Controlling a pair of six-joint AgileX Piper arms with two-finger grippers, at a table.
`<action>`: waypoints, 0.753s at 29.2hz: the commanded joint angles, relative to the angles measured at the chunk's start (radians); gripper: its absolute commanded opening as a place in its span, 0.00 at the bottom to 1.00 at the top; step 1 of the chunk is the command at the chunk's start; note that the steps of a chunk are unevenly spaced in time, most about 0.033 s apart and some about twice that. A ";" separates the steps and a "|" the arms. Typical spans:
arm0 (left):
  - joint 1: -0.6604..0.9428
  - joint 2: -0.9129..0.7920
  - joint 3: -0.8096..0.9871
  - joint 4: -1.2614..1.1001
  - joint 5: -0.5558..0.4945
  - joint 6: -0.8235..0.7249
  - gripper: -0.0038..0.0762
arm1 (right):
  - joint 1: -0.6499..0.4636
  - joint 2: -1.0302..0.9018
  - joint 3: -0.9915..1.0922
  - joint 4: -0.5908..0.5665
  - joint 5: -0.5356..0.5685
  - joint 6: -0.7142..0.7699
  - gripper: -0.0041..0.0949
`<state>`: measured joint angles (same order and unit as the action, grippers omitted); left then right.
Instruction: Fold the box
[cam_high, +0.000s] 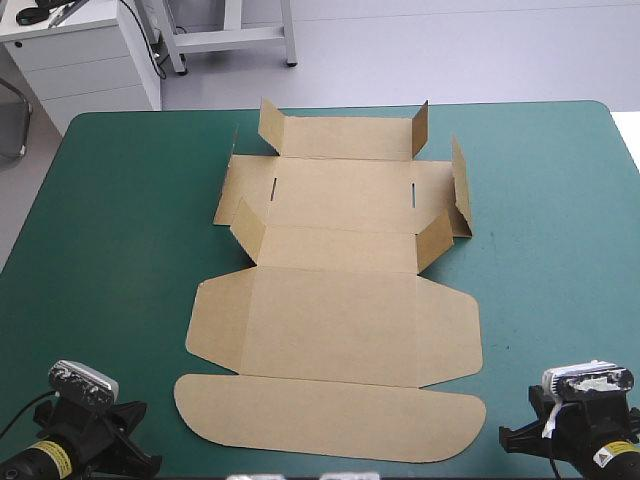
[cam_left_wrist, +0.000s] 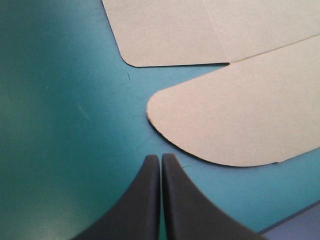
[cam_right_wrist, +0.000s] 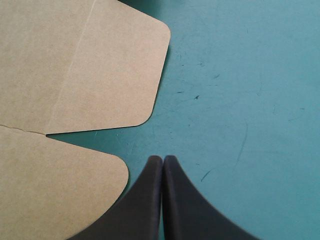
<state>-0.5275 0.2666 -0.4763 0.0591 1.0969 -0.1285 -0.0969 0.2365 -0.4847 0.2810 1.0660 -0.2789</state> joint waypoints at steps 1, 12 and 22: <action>-0.004 0.015 -0.025 0.005 -0.055 -0.007 0.04 | 0.004 0.017 -0.030 0.020 -0.058 -0.009 0.03; -0.004 0.015 -0.025 0.005 -0.054 -0.007 0.04 | 0.004 0.017 -0.030 0.093 -0.046 -0.054 0.15; -0.004 0.015 -0.025 0.005 -0.054 -0.005 0.04 | 0.004 0.017 -0.030 0.100 -0.022 -0.017 0.78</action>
<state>-0.5275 0.2666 -0.4763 0.0605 1.0969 -0.1285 -0.0969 0.2365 -0.4858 0.3565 1.0864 -0.3330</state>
